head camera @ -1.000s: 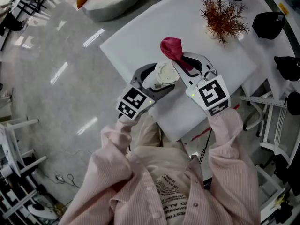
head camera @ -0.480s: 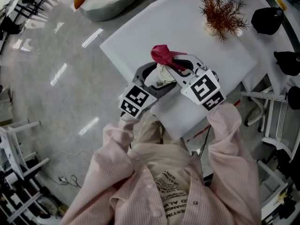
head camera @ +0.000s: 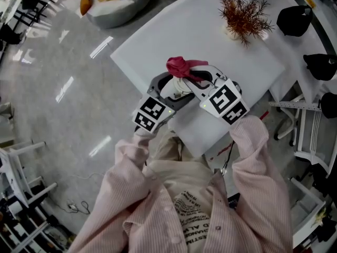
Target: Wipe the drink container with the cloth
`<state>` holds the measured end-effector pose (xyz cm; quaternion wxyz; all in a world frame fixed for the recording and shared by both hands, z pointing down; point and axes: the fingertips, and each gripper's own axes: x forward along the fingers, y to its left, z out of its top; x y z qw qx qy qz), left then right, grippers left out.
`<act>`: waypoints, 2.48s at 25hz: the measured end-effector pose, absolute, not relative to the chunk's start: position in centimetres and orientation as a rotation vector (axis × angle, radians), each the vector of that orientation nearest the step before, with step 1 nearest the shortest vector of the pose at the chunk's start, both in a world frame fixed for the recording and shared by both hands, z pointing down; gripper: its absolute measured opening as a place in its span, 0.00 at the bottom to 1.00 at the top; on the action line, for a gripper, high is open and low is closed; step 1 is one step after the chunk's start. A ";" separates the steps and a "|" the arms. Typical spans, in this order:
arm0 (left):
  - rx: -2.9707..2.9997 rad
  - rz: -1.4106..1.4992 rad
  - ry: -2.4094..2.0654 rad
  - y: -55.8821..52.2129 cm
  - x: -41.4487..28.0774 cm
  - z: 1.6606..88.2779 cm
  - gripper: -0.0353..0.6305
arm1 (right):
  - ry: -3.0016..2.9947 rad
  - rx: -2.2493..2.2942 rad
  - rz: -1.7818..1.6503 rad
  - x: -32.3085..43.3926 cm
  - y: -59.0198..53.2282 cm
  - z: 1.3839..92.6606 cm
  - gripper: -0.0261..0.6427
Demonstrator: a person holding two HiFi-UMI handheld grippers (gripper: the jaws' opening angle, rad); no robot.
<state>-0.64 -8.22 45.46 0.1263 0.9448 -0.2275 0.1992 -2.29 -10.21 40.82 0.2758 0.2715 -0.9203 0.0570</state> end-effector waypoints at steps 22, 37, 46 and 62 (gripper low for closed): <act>2.756 0.594 -0.637 -8.0 -0.6 45.6 0.61 | -2.393 0.642 0.161 -2.0 -7.3 41.1 0.10; 2.730 0.553 -0.640 -8.0 -0.8 46.0 0.61 | -2.347 0.561 0.207 -1.9 -4.7 41.4 0.10; 2.726 0.551 -0.642 -8.1 -0.7 46.1 0.61 | -2.360 0.574 0.270 -1.4 -3.6 41.4 0.10; 2.721 0.537 -0.660 -8.2 -0.7 46.0 0.61 | -2.653 1.125 0.611 2.2 -4.6 38.0 0.10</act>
